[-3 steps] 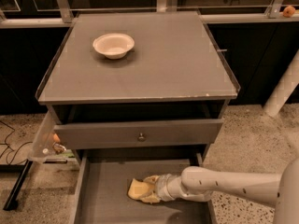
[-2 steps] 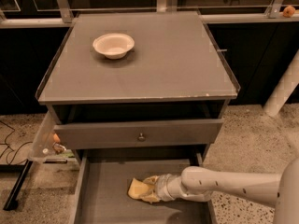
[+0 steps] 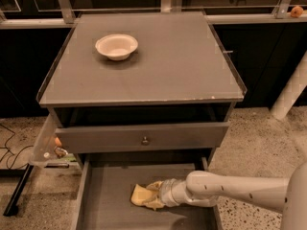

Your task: Pick sponge from middle drawer and place on counter

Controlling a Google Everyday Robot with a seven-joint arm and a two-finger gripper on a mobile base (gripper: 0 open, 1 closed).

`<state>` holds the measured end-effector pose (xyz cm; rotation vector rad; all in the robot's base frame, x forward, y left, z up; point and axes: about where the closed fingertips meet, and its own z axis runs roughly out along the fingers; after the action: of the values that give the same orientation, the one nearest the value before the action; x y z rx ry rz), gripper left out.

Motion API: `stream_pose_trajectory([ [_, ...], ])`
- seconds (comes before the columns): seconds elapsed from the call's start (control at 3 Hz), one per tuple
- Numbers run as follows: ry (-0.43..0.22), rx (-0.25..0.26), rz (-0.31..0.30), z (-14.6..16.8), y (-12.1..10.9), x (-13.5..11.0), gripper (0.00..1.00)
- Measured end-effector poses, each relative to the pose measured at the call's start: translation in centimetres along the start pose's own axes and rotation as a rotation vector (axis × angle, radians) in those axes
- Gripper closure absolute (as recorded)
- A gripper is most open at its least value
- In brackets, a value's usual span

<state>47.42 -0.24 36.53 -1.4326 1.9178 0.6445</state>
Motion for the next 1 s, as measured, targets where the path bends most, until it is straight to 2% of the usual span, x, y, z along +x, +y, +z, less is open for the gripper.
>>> stream_pose_trajectory([
  [0.67,-0.063,-0.003,-0.017,-3.7,0.1,-2.8,1.0],
  [1.0,-0.098,0.029,-0.024,-8.2,-0.6,-4.3,1.0],
])
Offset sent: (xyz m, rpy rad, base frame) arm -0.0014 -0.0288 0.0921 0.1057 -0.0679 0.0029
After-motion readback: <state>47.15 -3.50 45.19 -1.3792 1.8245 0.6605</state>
